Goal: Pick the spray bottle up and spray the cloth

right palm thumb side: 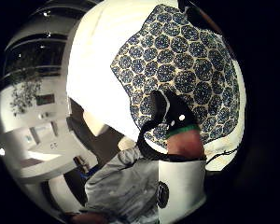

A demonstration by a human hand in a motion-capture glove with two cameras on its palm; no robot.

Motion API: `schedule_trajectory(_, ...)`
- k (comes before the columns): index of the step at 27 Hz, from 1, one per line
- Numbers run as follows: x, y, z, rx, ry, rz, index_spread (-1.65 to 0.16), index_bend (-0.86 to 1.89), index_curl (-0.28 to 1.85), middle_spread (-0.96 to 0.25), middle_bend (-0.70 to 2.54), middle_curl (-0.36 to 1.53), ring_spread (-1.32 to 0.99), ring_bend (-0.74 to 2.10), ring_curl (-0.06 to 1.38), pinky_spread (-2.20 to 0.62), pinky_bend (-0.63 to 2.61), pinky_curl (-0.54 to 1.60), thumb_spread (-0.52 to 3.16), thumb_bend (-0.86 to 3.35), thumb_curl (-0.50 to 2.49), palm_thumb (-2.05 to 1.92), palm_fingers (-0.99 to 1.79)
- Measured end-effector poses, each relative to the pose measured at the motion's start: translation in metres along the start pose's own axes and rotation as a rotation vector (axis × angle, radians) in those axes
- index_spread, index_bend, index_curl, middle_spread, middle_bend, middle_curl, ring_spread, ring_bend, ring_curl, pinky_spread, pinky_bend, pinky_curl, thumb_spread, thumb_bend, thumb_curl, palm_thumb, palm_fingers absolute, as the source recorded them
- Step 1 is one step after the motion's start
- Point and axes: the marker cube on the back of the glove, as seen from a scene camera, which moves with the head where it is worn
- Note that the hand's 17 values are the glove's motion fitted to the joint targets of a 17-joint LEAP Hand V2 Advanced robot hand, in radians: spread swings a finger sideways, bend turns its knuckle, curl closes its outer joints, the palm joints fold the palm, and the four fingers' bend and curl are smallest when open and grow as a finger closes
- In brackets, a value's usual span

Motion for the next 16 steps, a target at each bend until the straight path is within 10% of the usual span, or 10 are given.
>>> schedule_trajectory(16,0.013,0.007,-0.001,0.079,-0.032,-0.032,-0.31,0.24,0.24,-0.04,0.38,0.22,0.04,0.20,0.12,0.24,0.19,0.16,0.98,0.29,0.20,0.61,0.37)
